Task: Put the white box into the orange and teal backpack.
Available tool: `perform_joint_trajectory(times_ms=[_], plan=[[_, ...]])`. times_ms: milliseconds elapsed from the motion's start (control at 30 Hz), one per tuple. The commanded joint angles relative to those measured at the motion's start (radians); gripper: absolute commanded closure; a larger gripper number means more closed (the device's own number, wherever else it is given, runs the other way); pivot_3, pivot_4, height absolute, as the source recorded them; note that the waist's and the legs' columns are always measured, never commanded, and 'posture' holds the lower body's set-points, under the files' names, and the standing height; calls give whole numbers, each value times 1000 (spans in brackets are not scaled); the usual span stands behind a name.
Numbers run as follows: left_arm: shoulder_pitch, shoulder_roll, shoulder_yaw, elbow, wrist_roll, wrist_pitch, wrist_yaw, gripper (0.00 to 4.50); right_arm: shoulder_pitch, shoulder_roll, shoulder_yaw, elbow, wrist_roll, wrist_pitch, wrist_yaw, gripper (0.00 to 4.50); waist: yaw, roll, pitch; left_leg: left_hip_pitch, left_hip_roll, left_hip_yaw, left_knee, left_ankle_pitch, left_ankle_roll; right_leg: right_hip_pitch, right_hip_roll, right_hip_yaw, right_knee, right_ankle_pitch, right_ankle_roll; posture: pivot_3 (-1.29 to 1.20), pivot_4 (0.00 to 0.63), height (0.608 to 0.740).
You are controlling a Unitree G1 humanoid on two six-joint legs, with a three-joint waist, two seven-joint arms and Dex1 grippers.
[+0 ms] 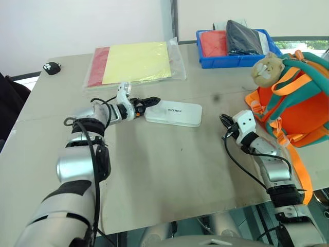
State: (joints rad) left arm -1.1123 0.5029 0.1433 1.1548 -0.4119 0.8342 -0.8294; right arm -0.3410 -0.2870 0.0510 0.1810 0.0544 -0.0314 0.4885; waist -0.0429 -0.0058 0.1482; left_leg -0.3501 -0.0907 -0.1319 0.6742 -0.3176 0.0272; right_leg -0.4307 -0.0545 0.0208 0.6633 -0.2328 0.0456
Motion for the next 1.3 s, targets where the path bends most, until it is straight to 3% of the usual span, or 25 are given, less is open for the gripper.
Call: perform_joint_trajectory(times_ms=[33, 267, 533, 867, 1233, 1300], plan=[[11, -27, -77, 41, 79, 62, -111, 0, -47, 25, 23, -24, -12, -18, -14, 4464, 0, 0, 0, 0, 0, 0, 1, 0, 0, 0, 0, 0, 1, 0, 0, 0, 150, 740], [37, -47, -85, 29, 112, 108, -189, 0, -88, 62, 73, -5, -51, 81, -37, 4464, 5, -1, -2, 0, -2, -2, 1, 0, 0, 0, -1, 0, -1, 0, 0, 0, 150, 740], [71, -32, -65, 4, 117, 110, -190, 0, -96, 51, -59, 27, -67, 40, -233, 4464, 4, -1, -2, 0, -4, -4, 1, 0, 0, -1, -1, 1, -1, 0, 0, 0, 150, 740], [125, -48, -117, -90, 121, 177, -287, 0, -83, 99, 57, -26, -6, 192, -46, 4464, 1, 1, -5, 0, -4, -4, -1, 0, 0, -1, -1, 7, -1, 0, 0, 0, 150, 740], [164, -62, -43, -146, 67, 281, -260, 0, -65, 102, 59, -24, 1, 165, -17, 4464, 3, 2, -8, 0, -5, -7, 0, 0, 0, -1, -1, 6, -1, 0, 0, 0, 150, 740], [171, -57, -24, -157, 49, 301, -261, 527, -57, 93, 53, -27, 2, 164, -17, 4500, 3, 2, -8, 0, -6, -7, 0, 0, 0, -1, -1, 6, -1, 0, 0, 0, 150, 740]])
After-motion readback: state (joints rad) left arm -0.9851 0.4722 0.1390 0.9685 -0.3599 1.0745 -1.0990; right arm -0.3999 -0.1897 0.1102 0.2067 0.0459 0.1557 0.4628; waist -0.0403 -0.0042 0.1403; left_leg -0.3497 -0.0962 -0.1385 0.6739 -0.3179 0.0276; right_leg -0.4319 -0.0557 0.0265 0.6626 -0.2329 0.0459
